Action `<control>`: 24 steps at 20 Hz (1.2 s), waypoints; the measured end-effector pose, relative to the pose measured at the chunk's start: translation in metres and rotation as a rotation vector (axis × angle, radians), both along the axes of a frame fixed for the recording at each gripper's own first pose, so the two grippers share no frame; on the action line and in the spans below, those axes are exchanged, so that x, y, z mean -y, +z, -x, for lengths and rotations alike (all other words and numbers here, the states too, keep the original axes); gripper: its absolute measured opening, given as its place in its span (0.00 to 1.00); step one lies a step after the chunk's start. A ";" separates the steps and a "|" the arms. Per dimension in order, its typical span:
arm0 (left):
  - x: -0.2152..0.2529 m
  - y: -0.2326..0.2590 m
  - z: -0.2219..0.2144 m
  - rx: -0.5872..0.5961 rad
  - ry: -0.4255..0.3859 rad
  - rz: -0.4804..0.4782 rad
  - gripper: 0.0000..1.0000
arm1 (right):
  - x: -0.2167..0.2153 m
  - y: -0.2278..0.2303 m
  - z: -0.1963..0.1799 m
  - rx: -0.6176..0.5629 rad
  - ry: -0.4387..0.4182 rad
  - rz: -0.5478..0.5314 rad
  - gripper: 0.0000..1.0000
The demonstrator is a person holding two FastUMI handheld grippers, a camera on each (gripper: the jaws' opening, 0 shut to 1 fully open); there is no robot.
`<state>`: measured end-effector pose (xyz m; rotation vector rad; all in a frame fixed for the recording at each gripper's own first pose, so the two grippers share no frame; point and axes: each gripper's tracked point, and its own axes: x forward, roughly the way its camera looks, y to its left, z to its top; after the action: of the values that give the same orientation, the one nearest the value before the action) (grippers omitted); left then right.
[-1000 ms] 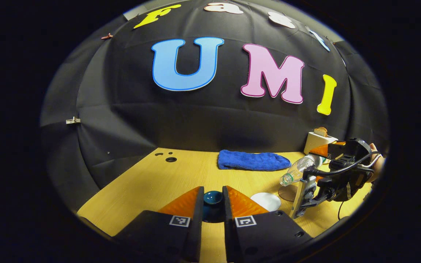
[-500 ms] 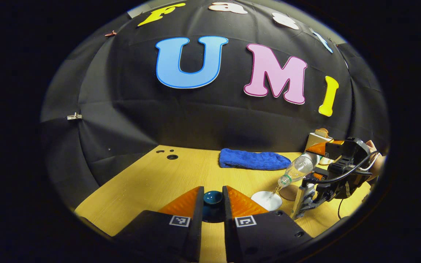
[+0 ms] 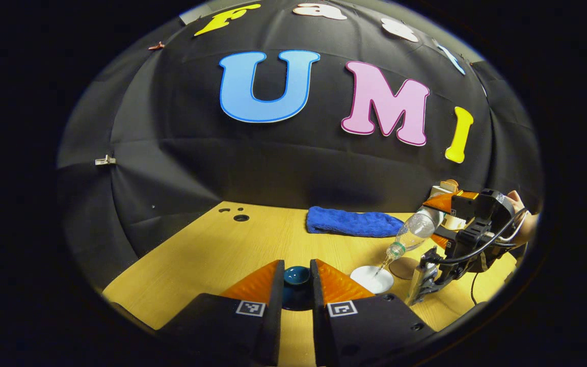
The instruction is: Open the teacup lid with one hand, grasp the water bottle and pour water into the teacup with the other hand; after pouring, place the water bottle on the coaster and then close the teacup lid.
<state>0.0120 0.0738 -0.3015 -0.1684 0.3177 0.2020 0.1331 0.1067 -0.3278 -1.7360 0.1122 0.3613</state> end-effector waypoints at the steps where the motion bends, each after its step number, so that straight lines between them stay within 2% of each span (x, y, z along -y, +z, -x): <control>1: 0.001 -0.001 0.001 0.000 0.002 0.002 0.30 | 0.000 0.001 -0.001 0.006 0.005 0.008 0.73; 6: -0.003 -0.001 0.002 -0.001 0.008 -0.021 0.30 | -0.003 0.007 -0.004 0.047 0.045 0.056 0.73; 7: -0.002 -0.002 0.002 0.001 0.010 -0.027 0.27 | -0.004 0.009 -0.004 0.059 0.054 0.067 0.73; 8: -0.002 -0.001 0.001 0.003 0.011 -0.030 0.30 | -0.005 0.011 -0.005 0.071 0.065 0.075 0.74; 16: 0.003 -0.004 0.004 0.009 0.011 -0.026 0.30 | -0.017 0.011 0.001 0.141 0.147 0.124 0.73; 17: 0.004 -0.004 0.004 0.010 0.011 -0.023 0.26 | -0.017 0.010 0.000 0.145 0.157 0.134 0.74; 18: 0.004 -0.005 0.005 0.013 0.011 -0.021 0.30 | -0.016 0.012 0.000 0.151 0.165 0.146 0.74; 24: 0.009 -0.008 0.004 0.025 -0.006 -0.050 0.30 | -0.017 0.018 0.000 0.205 0.196 0.200 0.74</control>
<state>0.0076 0.0643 -0.3094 -0.1203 0.2883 0.2014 0.1332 0.1240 -0.3101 -1.9777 -0.1771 0.3205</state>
